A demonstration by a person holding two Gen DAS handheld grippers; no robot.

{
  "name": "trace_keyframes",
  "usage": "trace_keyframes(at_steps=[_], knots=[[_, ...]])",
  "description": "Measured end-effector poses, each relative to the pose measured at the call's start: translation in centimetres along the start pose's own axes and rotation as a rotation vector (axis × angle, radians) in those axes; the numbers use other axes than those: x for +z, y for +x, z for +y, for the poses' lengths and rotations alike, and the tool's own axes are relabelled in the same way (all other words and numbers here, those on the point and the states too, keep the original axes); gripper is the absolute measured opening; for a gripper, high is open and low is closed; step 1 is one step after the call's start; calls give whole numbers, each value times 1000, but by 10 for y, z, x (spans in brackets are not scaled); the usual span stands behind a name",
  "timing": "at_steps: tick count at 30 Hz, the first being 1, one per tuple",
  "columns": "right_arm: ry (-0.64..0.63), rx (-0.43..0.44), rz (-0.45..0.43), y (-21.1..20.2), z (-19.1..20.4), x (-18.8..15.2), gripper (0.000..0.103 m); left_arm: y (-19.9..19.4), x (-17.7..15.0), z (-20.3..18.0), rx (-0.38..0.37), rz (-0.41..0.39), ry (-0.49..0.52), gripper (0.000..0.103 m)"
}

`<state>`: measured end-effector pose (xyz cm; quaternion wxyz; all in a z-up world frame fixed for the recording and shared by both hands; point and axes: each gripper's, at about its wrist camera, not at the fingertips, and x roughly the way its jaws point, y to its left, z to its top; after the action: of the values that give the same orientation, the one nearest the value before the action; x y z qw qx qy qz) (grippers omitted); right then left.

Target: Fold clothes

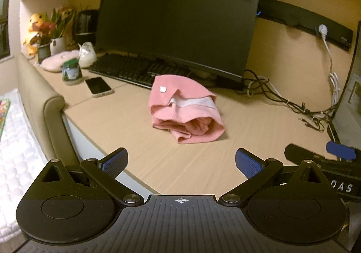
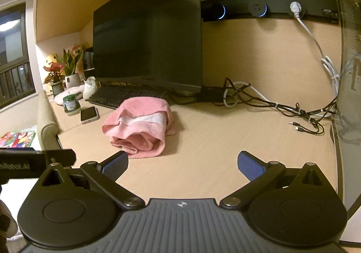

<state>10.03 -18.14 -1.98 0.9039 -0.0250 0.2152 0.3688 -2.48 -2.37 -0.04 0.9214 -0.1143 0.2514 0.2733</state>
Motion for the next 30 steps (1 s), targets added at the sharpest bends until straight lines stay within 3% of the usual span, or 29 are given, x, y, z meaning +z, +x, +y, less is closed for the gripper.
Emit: trace_keyframes(at_steps=[7,30], knots=[[7,9,19,2,-3,-2,103,1,0,-11,25,-2,36,103],[14,9,48,6,-2,-4,103,6,-6,-7,10,57,-9,103]])
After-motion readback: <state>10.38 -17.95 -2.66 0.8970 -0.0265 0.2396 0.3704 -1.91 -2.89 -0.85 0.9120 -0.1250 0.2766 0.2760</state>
